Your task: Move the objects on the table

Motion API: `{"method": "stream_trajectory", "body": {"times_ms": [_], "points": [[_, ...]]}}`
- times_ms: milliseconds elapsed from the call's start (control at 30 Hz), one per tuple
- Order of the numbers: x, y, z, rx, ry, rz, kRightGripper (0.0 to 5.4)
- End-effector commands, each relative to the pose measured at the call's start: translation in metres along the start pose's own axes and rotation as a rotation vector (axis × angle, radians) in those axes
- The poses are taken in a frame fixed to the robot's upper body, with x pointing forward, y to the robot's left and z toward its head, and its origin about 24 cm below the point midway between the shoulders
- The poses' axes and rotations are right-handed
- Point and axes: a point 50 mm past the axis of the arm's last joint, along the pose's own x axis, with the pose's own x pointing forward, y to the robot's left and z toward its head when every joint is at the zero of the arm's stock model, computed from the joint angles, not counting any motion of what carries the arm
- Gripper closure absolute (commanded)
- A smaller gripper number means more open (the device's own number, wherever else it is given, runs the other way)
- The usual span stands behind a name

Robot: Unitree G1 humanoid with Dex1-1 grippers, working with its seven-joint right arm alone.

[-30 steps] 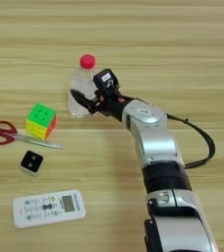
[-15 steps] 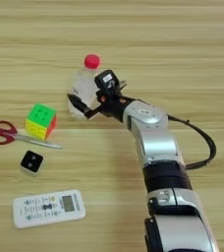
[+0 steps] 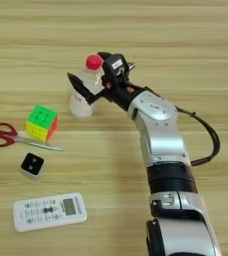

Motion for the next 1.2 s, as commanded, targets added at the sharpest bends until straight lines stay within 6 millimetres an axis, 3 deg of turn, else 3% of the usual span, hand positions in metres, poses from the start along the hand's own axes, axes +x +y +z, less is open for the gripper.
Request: {"method": "stream_trajectory", "body": {"times_ms": [33,333,733,867,1200], "points": [[0.007,-0.013,0.049,-0.117,-0.205,-0.044,0.03],[0.000,-0.009,0.079,-0.146,-0.429,-0.035,0.03],[-0.025,0.018,0.094,-0.165,-0.510,0.263,0.03],[-0.035,0.031,0.087,-0.163,-0.438,0.416,0.03],[-0.063,0.067,0.045,-0.085,-0.147,0.794,0.03]]}}
